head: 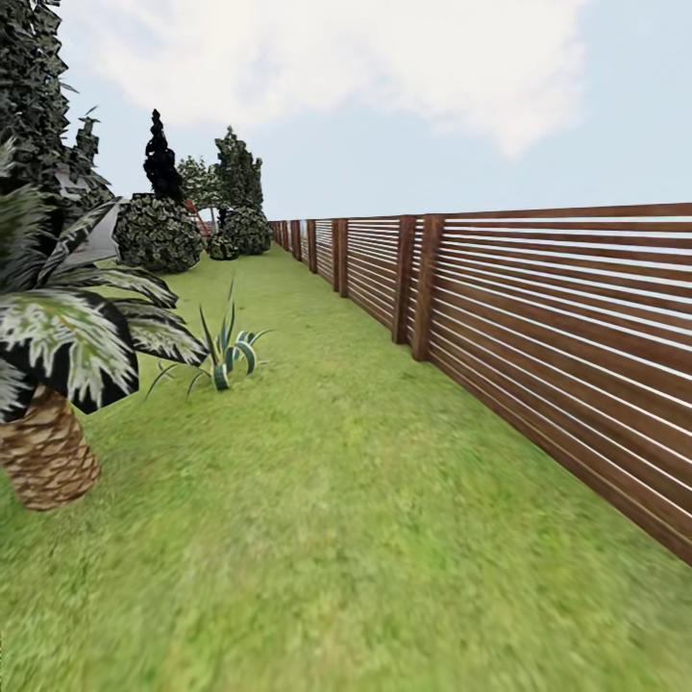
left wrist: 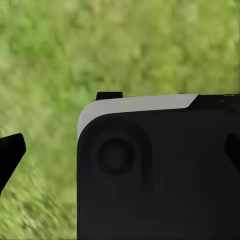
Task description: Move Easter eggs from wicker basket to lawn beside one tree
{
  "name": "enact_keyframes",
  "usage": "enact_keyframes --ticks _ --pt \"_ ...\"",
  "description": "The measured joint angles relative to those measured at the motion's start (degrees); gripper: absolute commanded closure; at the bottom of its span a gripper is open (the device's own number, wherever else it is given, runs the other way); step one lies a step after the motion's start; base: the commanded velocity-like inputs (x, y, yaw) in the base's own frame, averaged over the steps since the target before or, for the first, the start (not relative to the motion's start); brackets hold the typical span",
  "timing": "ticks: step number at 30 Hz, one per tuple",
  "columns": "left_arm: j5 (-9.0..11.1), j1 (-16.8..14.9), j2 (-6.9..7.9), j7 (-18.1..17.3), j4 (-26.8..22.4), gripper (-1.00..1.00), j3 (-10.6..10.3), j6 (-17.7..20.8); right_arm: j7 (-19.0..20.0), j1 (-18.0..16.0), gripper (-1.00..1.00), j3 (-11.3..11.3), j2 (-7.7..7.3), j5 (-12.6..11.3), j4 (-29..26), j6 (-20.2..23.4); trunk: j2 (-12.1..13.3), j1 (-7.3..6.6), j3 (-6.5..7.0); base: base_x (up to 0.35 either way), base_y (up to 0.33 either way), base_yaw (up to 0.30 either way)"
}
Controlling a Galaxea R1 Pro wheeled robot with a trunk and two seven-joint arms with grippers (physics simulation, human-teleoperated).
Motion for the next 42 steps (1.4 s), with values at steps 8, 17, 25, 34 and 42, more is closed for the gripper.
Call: enact_keyframes --ticks 8,17,25,34,42 --pt "0.0 0.0 0.01 0.0 0.0 -1.00 0.0 -0.2 0.0 0.0 -1.00 0.0 0.00 0.0 0.0 -0.2 0.0 0.00 0.00 0.318 -0.001 0.066" --pt "0.0 0.0 0.01 0.0 0.0 -1.00 0.1 -0.2 0.0 0.0 -1.00 -0.1 0.00 -0.1 0.1 -0.3 0.0 0.00 0.00 0.318 -0.032 0.006" --pt "0.0 0.0 0.01 0.0 0.0 -1.00 0.0 -0.2 0.0 0.0 -1.00 -0.2 0.00 -0.1 0.1 -0.3 0.0 0.00 0.00 0.318 -0.083 0.065" --pt "0.0 0.0 0.01 0.0 0.1 -1.00 0.0 -1.1 0.0 0.0 -1.00 -0.2 0.00 -0.1 0.1 -0.3 0.0 0.00 0.00 0.318 -0.107 0.015" --pt "0.0 0.0 0.01 0.0 0.1 -1.00 0.0 -1.2 0.0 0.0 -1.00 -0.2 0.00 -0.1 0.1 -0.3 0.0 0.00 0.00 0.318 -0.110 0.067"
